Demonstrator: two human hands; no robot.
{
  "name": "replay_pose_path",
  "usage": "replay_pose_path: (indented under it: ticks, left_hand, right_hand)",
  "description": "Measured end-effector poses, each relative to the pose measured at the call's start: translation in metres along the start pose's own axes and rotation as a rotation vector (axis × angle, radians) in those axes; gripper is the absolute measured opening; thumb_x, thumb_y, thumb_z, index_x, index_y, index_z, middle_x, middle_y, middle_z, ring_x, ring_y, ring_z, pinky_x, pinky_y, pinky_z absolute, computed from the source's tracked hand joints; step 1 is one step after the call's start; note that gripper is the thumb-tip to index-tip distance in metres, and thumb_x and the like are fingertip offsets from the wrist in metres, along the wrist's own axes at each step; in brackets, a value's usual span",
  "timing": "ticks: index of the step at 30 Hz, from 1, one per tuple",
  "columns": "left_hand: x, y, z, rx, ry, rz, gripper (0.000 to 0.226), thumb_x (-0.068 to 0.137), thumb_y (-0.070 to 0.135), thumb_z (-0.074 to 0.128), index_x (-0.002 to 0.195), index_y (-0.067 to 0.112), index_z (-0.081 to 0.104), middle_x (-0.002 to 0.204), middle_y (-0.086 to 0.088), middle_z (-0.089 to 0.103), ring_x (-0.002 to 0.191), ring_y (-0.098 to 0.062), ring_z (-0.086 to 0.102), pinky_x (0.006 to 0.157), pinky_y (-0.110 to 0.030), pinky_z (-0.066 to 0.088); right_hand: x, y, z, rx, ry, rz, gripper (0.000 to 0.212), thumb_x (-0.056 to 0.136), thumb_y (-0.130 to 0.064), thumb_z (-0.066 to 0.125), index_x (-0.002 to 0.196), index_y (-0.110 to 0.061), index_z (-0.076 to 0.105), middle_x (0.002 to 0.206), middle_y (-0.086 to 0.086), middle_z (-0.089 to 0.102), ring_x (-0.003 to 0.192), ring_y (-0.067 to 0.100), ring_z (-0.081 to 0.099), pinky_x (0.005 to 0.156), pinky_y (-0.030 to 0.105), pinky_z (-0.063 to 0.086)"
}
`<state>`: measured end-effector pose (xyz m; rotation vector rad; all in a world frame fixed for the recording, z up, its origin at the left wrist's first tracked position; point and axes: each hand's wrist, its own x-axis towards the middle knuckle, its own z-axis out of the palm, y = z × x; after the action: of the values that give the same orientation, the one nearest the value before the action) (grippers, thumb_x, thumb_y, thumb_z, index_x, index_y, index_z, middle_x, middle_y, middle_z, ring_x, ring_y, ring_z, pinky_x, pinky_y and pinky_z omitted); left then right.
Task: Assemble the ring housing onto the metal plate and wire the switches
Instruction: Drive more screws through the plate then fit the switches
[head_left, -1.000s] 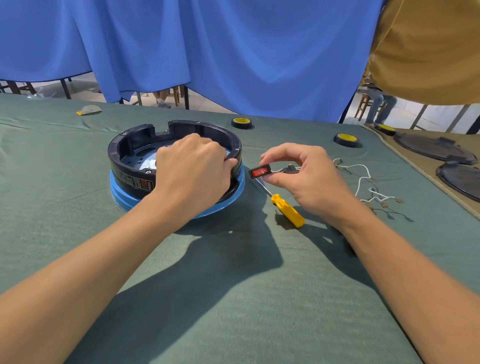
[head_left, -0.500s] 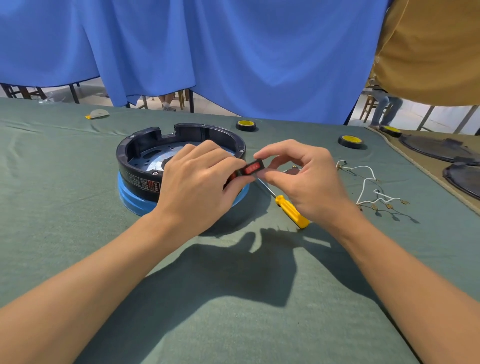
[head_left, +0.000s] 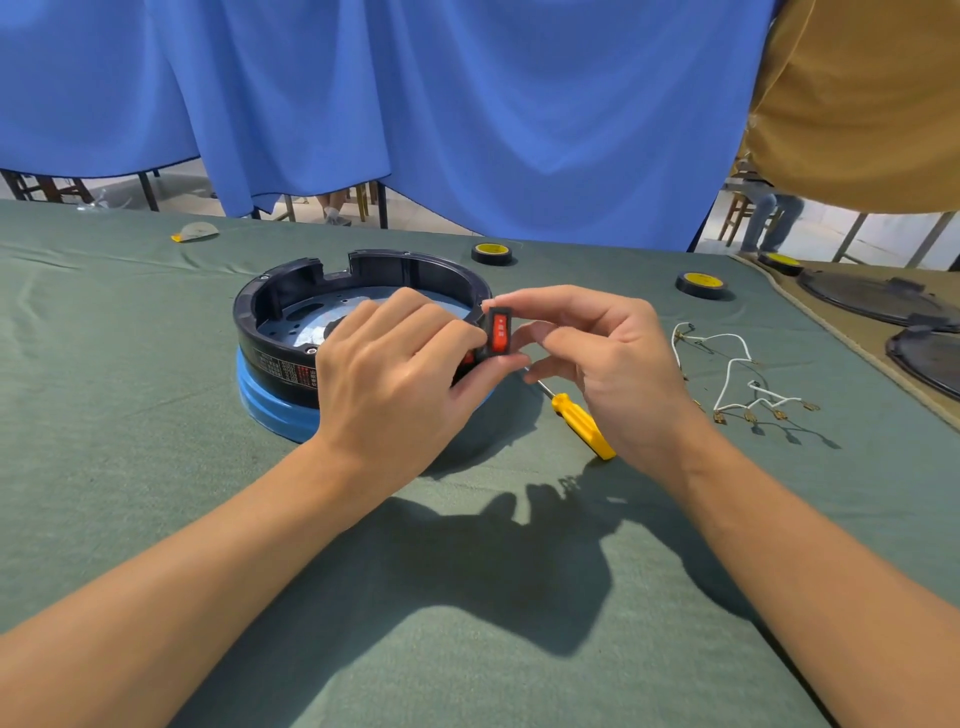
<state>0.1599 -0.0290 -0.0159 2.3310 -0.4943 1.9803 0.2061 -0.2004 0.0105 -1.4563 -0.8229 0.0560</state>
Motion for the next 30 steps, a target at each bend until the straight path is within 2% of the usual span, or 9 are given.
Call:
replay_pose_path:
  ticks: [4, 8, 10, 13, 18, 21, 23, 26, 30]
  left_hand:
    - [0.001, -0.001, -0.001, 0.036, -0.004, 0.012, 0.038, 0.088, 0.037, 0.074, 0.062, 0.01, 0.068, 0.059, -0.001, 0.065, 0.056, -0.025, 0.059, 0.051, -0.036, 0.043]
    - [0.001, -0.005, 0.0, -0.017, -0.082, 0.038, 0.03, 0.087, 0.028, 0.076, 0.065, 0.007, 0.07, 0.064, -0.003, 0.068, 0.06, -0.027, 0.064, 0.054, -0.039, 0.048]
    - [0.004, -0.01, -0.002, -0.068, -0.172, 0.081, 0.032, 0.089, 0.034, 0.074, 0.072, 0.008, 0.073, 0.071, -0.003, 0.071, 0.066, -0.026, 0.066, 0.056, -0.041, 0.051]
    - [0.009, -0.027, -0.01, -0.067, -0.242, 0.118, 0.037, 0.091, 0.042, 0.069, 0.078, 0.008, 0.075, 0.077, -0.002, 0.073, 0.072, -0.025, 0.067, 0.06, -0.04, 0.051]
    - [0.002, -0.051, -0.026, -0.047, -0.382, -0.182, 0.039, 0.092, 0.043, 0.055, 0.081, 0.011, 0.076, 0.079, 0.0, 0.073, 0.075, -0.025, 0.067, 0.065, -0.036, 0.05]
    - [-0.004, -0.051, -0.023, -0.052, -0.517, -0.304, 0.045, 0.093, 0.045, 0.048, 0.071, 0.015, 0.073, 0.057, 0.002, 0.063, 0.059, -0.025, 0.059, 0.054, -0.028, 0.036]
    - [-0.004, -0.047, -0.022, -0.032, -0.522, -0.326, 0.048, 0.095, 0.044, 0.045, 0.065, 0.014, 0.069, 0.047, 0.001, 0.053, 0.05, -0.027, 0.052, 0.049, -0.028, 0.031]
    - [-0.003, -0.037, -0.022, -0.023, -0.505, -0.302, 0.047, 0.096, 0.041, 0.048, 0.063, 0.015, 0.07, 0.045, 0.001, 0.055, 0.046, -0.026, 0.054, 0.046, -0.031, 0.038]
    - [0.0, -0.029, -0.023, 0.018, -0.513, -0.267, 0.048, 0.098, 0.039, 0.048, 0.059, 0.016, 0.066, 0.042, 0.003, 0.049, 0.04, -0.022, 0.048, 0.041, -0.028, 0.033]
  right_hand:
    - [0.0, 0.001, 0.004, 0.044, -0.016, 0.064, 0.023, 0.086, -0.022, 0.063, 0.104, -0.012, 0.072, 0.099, 0.011, 0.074, 0.092, 0.024, 0.068, 0.075, 0.037, 0.057]
    - [0.0, 0.007, 0.013, 0.107, 0.051, 0.11, 0.023, 0.077, -0.01, 0.074, 0.099, -0.005, 0.071, 0.096, 0.016, 0.074, 0.09, 0.033, 0.071, 0.08, 0.043, 0.058]
    - [0.0, 0.009, 0.013, 0.132, 0.088, 0.124, 0.016, 0.081, 0.003, 0.069, 0.096, -0.003, 0.071, 0.091, 0.014, 0.074, 0.087, 0.033, 0.071, 0.08, 0.042, 0.058]
    - [0.002, 0.011, 0.012, 0.123, 0.168, 0.135, 0.026, 0.084, 0.015, 0.059, 0.091, -0.007, 0.071, 0.085, 0.009, 0.075, 0.083, 0.025, 0.072, 0.076, 0.034, 0.059]
    - [0.004, 0.011, 0.011, 0.103, 0.273, 0.143, 0.02, 0.08, 0.011, 0.069, 0.092, -0.006, 0.071, 0.088, 0.014, 0.074, 0.086, 0.025, 0.072, 0.071, 0.026, 0.058]
    - [0.002, 0.012, 0.016, -0.003, 0.243, 0.125, 0.02, 0.079, 0.006, 0.073, 0.088, -0.011, 0.072, 0.083, 0.007, 0.074, 0.081, 0.019, 0.071, 0.069, 0.027, 0.058]
    - [0.0, 0.013, 0.02, -0.148, 0.209, 0.105, 0.02, 0.078, 0.0, 0.076, 0.086, -0.018, 0.072, 0.08, 0.0, 0.075, 0.077, 0.014, 0.071, 0.071, 0.03, 0.058]
    - [-0.002, 0.015, 0.028, -0.285, 0.199, 0.089, 0.019, 0.077, -0.005, 0.078, 0.086, -0.021, 0.072, 0.081, -0.002, 0.074, 0.078, 0.014, 0.071, 0.08, 0.04, 0.058]
    - [-0.006, 0.015, 0.034, -0.429, 0.219, 0.045, 0.015, 0.078, -0.011, 0.078, 0.086, -0.022, 0.072, 0.078, -0.008, 0.073, 0.074, 0.005, 0.069, 0.079, 0.037, 0.058]
